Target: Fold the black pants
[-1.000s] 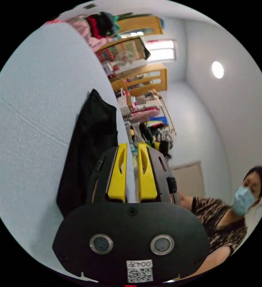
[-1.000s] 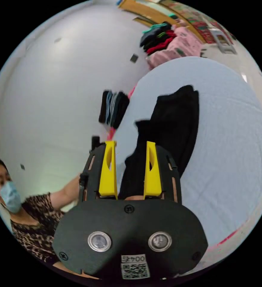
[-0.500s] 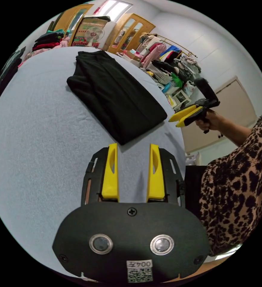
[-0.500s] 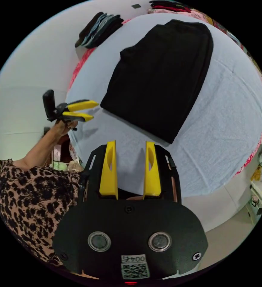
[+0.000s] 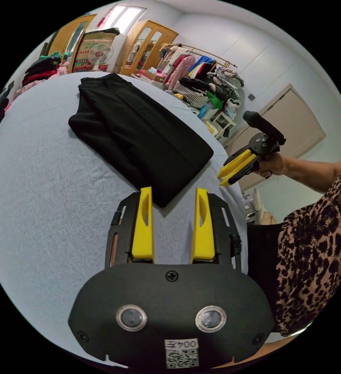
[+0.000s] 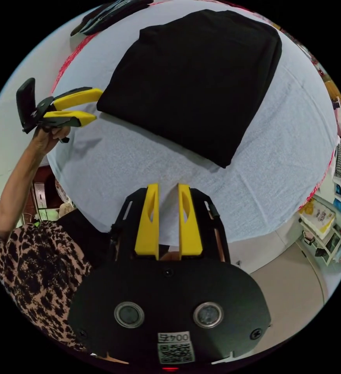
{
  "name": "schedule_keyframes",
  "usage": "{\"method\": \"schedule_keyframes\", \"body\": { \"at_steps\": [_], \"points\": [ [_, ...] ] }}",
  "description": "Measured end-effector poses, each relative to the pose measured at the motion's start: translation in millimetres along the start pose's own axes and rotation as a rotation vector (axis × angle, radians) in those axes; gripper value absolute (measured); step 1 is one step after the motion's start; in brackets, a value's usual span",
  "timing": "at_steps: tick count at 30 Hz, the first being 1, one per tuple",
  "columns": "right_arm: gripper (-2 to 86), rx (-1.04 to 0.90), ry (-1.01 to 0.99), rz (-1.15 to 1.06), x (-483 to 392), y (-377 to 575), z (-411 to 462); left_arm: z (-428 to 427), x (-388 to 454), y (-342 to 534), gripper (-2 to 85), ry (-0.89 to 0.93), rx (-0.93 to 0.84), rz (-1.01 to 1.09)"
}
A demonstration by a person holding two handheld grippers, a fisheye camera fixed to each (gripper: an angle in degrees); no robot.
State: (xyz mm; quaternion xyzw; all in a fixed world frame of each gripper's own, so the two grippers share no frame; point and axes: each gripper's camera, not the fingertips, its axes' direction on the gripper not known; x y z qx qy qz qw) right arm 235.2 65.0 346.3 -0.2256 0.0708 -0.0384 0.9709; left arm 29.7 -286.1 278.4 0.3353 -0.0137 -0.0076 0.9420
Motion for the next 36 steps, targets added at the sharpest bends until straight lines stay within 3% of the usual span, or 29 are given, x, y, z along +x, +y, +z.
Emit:
{"method": "schedule_keyframes", "body": {
  "at_steps": [14, 24, 36],
  "points": [
    [4.1, -0.029, 0.080, 0.044, -49, 0, 18, 5, -49, 10, 13.5, 0.179, 0.022, -0.094],
    [3.6, 0.015, 0.094, -0.001, -64, 22, 28, 11, -77, 8, 9.1, 0.160, 0.041, -0.171],
    [3.4, -0.028, 0.126, -0.101, -62, 42, 35, 10, -85, 21, 1.7, -0.018, 0.035, -0.226]
  ]
}}
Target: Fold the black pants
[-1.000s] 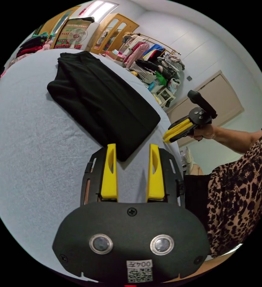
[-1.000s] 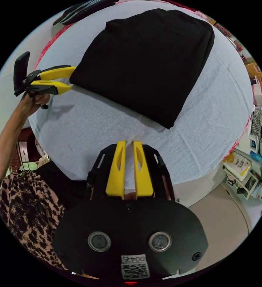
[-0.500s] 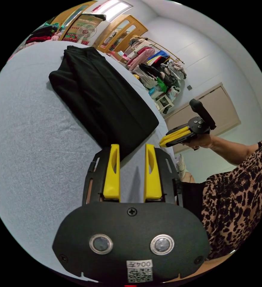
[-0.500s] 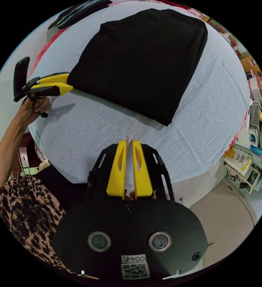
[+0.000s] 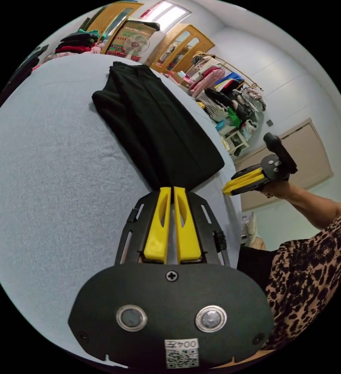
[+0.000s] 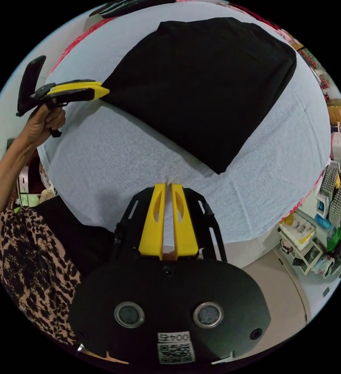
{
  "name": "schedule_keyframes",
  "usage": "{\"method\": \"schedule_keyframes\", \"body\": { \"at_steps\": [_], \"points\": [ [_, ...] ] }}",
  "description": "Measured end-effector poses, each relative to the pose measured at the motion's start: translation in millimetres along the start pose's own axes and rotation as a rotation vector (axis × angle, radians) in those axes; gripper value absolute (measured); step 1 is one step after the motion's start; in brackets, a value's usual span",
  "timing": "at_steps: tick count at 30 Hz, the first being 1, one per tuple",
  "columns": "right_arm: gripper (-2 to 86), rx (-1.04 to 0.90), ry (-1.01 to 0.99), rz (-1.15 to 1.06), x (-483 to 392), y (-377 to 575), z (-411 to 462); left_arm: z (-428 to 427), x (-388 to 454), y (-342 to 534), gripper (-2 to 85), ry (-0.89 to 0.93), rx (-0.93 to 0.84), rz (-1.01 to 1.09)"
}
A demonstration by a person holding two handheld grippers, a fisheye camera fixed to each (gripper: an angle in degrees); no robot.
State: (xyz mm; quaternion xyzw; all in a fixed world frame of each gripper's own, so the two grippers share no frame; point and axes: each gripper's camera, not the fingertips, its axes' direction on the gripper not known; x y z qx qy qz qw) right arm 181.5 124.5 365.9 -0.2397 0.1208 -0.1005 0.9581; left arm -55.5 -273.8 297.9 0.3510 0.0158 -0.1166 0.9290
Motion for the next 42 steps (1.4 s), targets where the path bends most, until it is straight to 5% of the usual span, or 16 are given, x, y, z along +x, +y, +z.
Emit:
{"method": "schedule_keyframes", "body": {
  "at_steps": [10, 18, 28, 42],
  "points": [
    [3.5, -0.004, -0.037, -0.001, 23, 29, 6, 8, -30, 5, 2.0, 0.072, 0.012, -0.029],
    [3.8, 0.049, -0.058, 0.061, 49, 70, 11, -25, -1, -8, 2.2, -0.091, 0.068, 0.055],
    [3.4, 0.190, -0.148, 0.154, 97, 137, 20, 65, 25, -75, 1.9, -0.217, -0.102, 0.154],
    [12.8, 0.838, -0.727, 0.219, 252, 276, 44, 83, 10, -42, 0.9, -0.255, -0.006, 0.168]
  ]
}}
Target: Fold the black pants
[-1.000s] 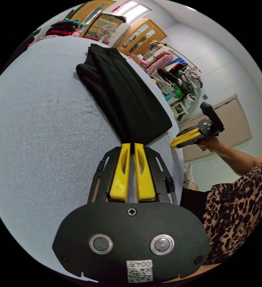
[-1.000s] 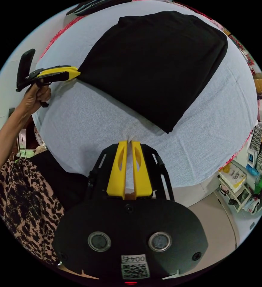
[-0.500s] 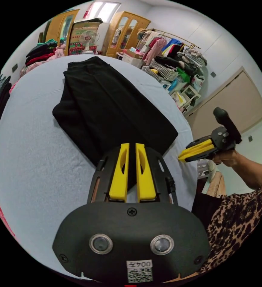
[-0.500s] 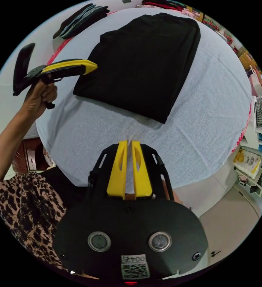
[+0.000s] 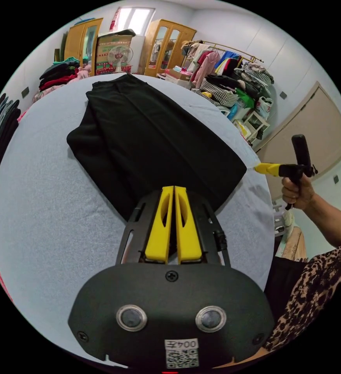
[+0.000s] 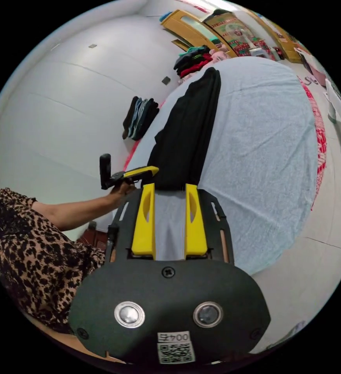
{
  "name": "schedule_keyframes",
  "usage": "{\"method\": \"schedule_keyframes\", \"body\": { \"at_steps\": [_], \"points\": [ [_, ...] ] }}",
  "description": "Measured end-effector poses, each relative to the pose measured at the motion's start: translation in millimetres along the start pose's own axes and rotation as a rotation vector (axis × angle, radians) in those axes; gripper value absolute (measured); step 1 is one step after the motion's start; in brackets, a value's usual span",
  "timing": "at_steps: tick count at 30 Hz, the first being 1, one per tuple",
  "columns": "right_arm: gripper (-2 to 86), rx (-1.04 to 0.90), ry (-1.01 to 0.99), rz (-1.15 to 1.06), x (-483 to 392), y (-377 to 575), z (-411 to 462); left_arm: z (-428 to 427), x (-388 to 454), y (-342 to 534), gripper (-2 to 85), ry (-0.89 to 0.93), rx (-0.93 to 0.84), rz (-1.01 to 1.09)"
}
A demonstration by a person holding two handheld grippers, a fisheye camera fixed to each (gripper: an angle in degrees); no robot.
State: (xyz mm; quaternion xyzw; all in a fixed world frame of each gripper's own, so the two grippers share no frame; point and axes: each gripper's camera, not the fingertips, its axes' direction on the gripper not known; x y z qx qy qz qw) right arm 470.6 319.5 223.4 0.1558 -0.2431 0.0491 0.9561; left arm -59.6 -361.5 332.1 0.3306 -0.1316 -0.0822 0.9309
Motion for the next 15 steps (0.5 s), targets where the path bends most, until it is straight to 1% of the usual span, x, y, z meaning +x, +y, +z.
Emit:
{"method": "schedule_keyframes", "body": {
  "at_steps": [2, 5, 10, 15],
  "points": [
    [13.3, 0.007, -0.040, -0.006, 12, -3, -4, 0, -1, 1, 0.9, -0.003, 0.000, 0.001],
    [13.6, -0.022, -0.018, -0.013, 27, -8, -7, 1, 0, 3, 0.9, -0.018, 0.002, 0.003],
    [13.4, -0.015, -0.062, -0.022, 47, -9, -15, 2, 1, 6, 0.9, -0.039, 0.003, 0.015],
    [12.8, -0.061, -0.071, -0.060, 57, -17, -18, 3, -3, 8, 0.9, -0.038, 0.003, 0.013]
  ]
}}
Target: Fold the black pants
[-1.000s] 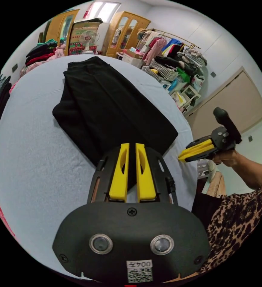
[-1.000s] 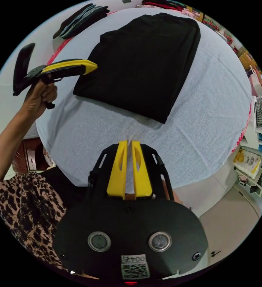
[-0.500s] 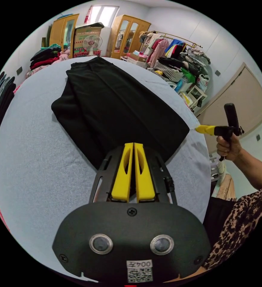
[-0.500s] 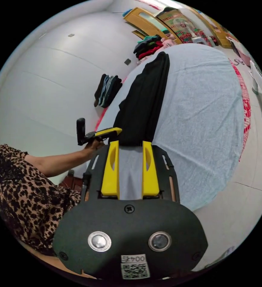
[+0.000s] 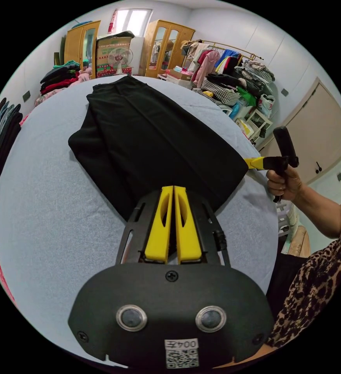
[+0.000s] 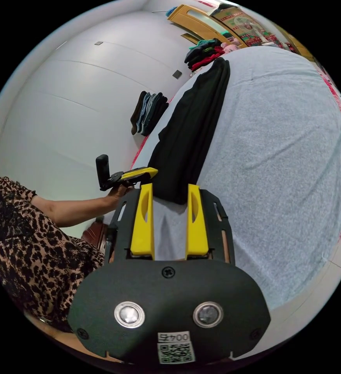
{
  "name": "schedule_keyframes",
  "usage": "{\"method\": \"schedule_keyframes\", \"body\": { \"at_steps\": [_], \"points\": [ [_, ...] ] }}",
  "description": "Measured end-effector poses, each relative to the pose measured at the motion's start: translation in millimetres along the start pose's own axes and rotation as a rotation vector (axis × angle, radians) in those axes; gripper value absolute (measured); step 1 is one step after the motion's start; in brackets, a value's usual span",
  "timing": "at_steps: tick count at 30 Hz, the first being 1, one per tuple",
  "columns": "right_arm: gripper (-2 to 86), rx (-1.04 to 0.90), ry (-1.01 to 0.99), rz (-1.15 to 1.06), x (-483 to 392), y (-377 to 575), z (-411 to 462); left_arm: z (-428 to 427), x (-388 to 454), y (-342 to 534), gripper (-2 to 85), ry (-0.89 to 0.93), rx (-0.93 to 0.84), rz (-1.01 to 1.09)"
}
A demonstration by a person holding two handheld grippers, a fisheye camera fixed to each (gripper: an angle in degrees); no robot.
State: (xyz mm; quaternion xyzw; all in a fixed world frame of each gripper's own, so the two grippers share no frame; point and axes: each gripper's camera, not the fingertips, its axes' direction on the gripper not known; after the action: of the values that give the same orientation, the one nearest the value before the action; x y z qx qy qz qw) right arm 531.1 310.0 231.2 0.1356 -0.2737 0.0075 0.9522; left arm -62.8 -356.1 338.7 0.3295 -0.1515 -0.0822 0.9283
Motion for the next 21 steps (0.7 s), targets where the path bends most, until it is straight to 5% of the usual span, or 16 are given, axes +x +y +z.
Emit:
{"method": "schedule_keyframes", "body": {
  "at_steps": [8, 21],
  "points": [
    [12.6, -0.068, -0.049, -0.046, 10, -17, -4, 1, -4, 3, 0.9, -0.009, 0.001, 0.003],
    [13.3, -0.156, 0.196, -0.230, -25, -55, 16, 1, -16, 5, 1.0, 0.004, 0.001, -0.012]
  ]
}}
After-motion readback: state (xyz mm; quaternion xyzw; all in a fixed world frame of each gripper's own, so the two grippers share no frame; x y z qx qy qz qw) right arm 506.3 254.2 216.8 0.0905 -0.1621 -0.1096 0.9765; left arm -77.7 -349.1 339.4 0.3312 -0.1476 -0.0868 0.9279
